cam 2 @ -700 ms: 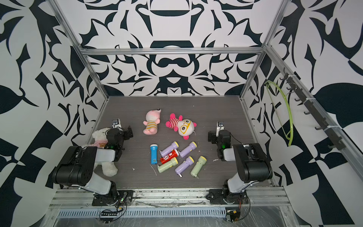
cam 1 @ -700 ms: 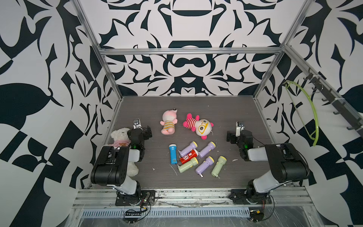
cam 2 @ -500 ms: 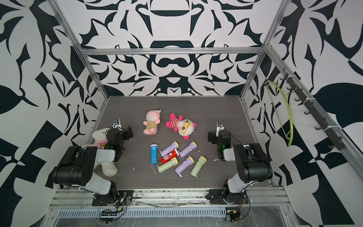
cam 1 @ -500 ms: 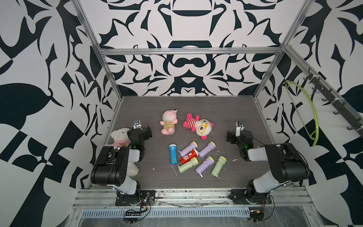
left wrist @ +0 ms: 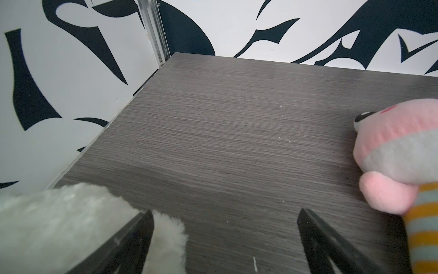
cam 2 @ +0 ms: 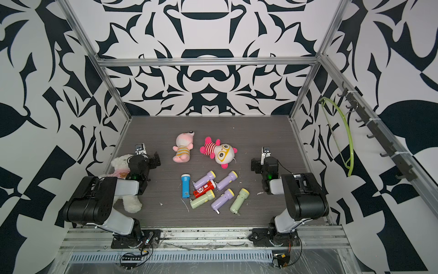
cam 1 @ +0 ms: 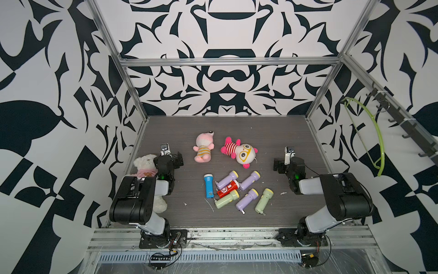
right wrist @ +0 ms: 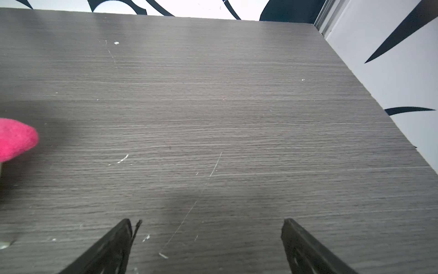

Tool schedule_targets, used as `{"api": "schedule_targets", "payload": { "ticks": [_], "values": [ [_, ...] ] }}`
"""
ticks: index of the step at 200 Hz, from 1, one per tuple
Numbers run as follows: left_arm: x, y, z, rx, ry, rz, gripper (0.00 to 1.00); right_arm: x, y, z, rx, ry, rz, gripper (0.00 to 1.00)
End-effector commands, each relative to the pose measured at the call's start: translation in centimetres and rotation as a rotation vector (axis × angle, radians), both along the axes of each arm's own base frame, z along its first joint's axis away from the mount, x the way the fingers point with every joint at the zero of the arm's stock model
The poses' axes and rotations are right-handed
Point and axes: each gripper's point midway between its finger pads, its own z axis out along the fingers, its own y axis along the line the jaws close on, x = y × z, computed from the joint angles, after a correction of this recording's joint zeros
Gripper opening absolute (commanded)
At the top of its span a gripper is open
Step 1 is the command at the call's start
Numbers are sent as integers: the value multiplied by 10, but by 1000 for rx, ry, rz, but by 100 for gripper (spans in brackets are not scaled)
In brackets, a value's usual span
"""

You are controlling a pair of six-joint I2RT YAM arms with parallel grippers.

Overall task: Close the plug at the bottom of the flashlight
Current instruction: Adjust the flashlight at the center of the board.

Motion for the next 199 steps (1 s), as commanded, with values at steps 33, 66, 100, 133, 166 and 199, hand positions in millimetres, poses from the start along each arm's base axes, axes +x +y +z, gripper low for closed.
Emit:
{"api": "schedule_targets", "payload": {
  "ticks": [33, 66, 100, 133, 166, 199],
  "values": [
    [1, 2, 26, 8, 37, 19, 99, 13, -6, 33, -1, -88, -48, 100],
    [2, 4, 65, -30, 23, 73, 99, 26, -2, 59, -114, 5, -103, 100],
    [7, 15, 97, -173, 47, 224, 99, 29, 21, 90, -202, -14, -121, 100],
    [-5, 35, 126, -235, 189, 468, 99, 26, 40, 127, -194, -44, -128, 100],
    [-1, 14, 149, -334, 124, 353, 99, 22, 70, 159, -172, -45, -31, 100],
    [-14, 9, 185, -404, 9, 294, 99, 5, 106, 175, -149, -36, 96, 81]
  ]
}}
